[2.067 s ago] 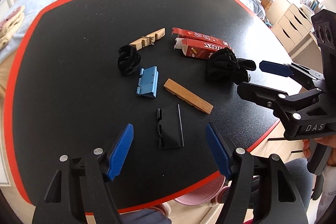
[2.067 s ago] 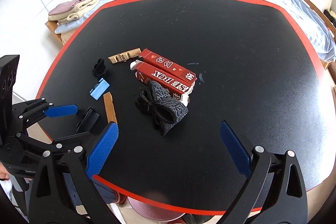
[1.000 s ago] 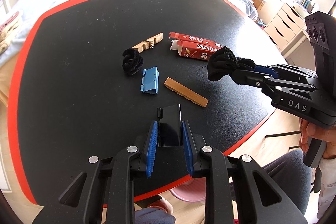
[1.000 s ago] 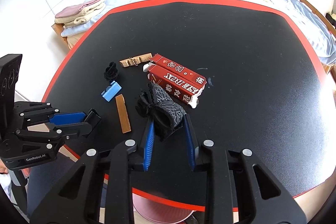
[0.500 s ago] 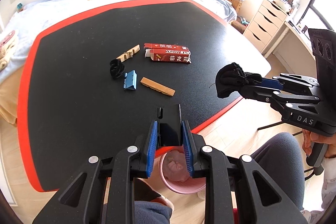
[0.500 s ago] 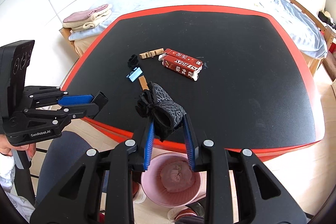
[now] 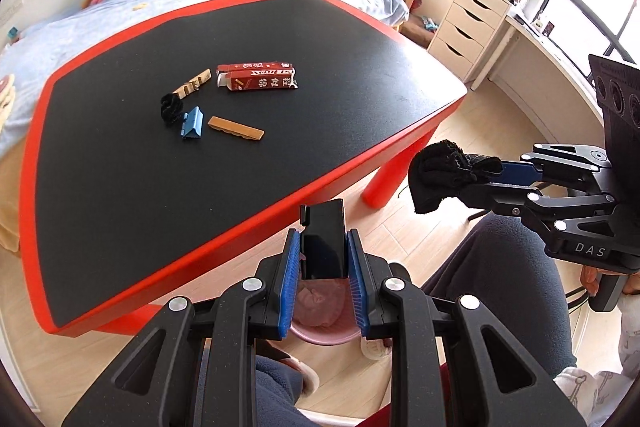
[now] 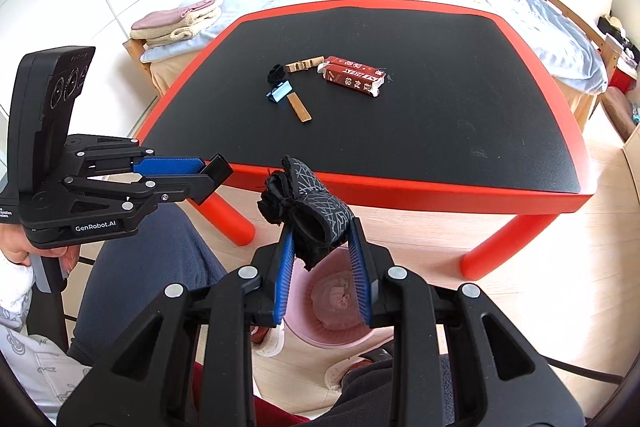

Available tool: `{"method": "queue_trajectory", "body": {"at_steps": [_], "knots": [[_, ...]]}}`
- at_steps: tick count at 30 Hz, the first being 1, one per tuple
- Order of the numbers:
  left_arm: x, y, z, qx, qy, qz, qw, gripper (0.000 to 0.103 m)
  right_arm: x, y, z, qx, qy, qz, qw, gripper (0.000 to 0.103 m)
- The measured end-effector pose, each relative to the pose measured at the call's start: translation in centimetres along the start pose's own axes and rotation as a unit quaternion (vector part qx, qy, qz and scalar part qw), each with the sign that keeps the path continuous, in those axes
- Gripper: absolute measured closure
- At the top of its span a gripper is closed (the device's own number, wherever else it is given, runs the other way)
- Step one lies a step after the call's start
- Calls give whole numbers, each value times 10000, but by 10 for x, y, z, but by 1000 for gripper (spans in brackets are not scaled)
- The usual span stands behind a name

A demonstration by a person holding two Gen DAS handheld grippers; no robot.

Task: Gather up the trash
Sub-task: 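Carry the clip and sock over the wastebasket and open both grippers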

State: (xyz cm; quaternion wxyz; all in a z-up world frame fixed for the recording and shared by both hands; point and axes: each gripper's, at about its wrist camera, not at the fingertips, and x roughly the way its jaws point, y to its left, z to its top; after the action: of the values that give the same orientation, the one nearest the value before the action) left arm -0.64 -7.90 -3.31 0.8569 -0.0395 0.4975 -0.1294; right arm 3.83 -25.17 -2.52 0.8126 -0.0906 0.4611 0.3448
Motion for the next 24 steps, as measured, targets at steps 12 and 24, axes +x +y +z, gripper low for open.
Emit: {"method": "queue_trajectory", "body": {"at_steps": [12, 24], "knots": [[3, -19, -14, 149, 110, -115, 9998, 80, -1, 2, -28, 87, 128, -8, 9999, 76], [2, -21, -15, 95, 28, -151, 9998, 13, -4, -2, -28, 164, 64, -190, 9997, 13]]}}
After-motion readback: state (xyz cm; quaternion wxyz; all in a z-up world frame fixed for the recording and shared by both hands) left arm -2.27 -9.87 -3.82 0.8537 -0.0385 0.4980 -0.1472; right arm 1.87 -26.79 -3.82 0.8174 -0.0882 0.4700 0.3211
